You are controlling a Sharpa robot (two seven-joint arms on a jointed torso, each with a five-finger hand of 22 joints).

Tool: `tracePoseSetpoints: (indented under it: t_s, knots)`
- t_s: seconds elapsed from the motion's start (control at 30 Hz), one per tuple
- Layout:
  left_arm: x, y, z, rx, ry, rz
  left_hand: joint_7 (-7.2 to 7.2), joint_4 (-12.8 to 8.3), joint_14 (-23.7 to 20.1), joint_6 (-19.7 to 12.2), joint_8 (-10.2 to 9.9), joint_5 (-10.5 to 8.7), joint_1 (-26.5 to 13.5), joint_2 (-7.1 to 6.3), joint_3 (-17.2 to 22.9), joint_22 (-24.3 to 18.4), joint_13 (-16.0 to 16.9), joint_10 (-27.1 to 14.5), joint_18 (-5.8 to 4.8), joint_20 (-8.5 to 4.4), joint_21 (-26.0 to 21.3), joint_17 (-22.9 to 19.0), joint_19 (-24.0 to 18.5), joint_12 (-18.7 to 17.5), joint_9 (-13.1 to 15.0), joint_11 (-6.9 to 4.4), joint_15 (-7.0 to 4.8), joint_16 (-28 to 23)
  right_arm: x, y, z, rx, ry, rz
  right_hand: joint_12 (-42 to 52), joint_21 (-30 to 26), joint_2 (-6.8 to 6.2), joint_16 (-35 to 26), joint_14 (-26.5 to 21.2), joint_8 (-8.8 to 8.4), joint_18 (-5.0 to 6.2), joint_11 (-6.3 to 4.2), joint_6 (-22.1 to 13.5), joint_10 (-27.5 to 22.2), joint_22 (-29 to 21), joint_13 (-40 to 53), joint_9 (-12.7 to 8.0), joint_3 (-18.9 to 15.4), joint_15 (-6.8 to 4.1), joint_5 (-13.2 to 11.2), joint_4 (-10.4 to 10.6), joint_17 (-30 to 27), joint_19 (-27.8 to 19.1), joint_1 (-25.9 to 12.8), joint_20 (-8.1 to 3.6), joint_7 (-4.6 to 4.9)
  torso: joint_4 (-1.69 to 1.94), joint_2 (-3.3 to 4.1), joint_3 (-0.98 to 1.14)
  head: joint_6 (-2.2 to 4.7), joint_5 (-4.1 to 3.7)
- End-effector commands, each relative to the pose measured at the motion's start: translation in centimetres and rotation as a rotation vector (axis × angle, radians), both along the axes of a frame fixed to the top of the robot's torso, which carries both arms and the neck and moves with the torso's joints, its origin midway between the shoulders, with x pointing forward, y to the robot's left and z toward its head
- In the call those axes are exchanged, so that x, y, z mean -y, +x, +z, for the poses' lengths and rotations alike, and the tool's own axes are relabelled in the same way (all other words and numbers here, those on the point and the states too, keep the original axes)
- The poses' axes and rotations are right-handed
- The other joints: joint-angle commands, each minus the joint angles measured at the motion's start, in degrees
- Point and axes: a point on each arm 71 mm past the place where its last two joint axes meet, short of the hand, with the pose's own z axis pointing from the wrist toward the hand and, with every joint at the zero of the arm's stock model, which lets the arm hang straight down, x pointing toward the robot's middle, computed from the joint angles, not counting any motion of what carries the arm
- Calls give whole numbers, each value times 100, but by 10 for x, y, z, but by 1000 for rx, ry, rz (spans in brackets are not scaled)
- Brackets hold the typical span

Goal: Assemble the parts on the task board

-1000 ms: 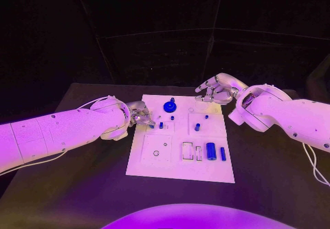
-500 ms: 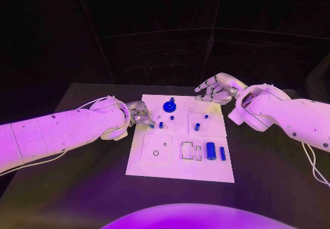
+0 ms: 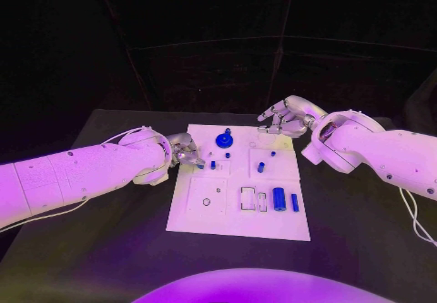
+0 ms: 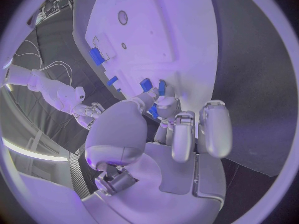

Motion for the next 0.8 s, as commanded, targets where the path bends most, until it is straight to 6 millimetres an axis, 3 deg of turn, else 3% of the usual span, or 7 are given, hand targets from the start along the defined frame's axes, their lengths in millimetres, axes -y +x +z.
tracePoseSetpoints:
  t_s: [0.03, 0.3, 0.5, 0.8]
  knots:
    - [2, -2, -2, -30, 17, -32, -34, -535, 594, 4, 24, 20, 18, 32, 572, -2, -8, 44, -47, 4, 27, 1509, 30, 9, 6, 6, -38, 19, -1, 0, 1, 2, 3, 11, -37, -20, 27, -29, 110, 30, 97, -7, -43, -38, -7, -8, -2, -13, -46, -32, -35, -9, -24, 16, -4, -1, 4, 0, 0, -8, 2]
    - [3, -2, -3, -42, 24, -39, -34, -539, 594, 0, 31, 19, 7, 10, 589, -14, -21, 39, -44, 3, 17, 1509, 25, -2, 8, 6, -38, 19, -1, 0, 1, 1, 3, 12, -37, -20, 27, -29, 110, 30, 97, -7, -43, -38, -7, -8, -2, -13, -46, -32, -35, -9, -24, 16, -4, -1, 1, -3, 1, -18, -6]
    - [4, -1, -3, -41, 12, -35, -68, -412, 594, 64, 76, 17, -242, -150, 491, -2, -9, 67, -47, 0, 20, 1509, 30, 15, 7, -8, -43, 19, -1, 0, 1, 1, 3, 11, -39, -31, 34, -41, 111, 36, 99, -7, -44, -37, -18, -15, -2, -18, -47, -33, -31, -17, -26, 17, -4, -1, 1, -2, 3, -23, -9]
    - [6, 1, -4, -49, 17, -27, -100, -231, 594, 137, 91, 17, -500, -277, 307, -1, -18, 66, -45, -21, 15, 1509, 31, 16, -25, -35, -71, 19, -1, 0, 1, 2, 3, 11, -45, -33, 34, -42, 111, 36, 99, -7, -45, -41, -21, -21, -2, -19, -47, -34, -30, -18, -28, 15, -4, -1, -4, 3, 0, -34, -17]
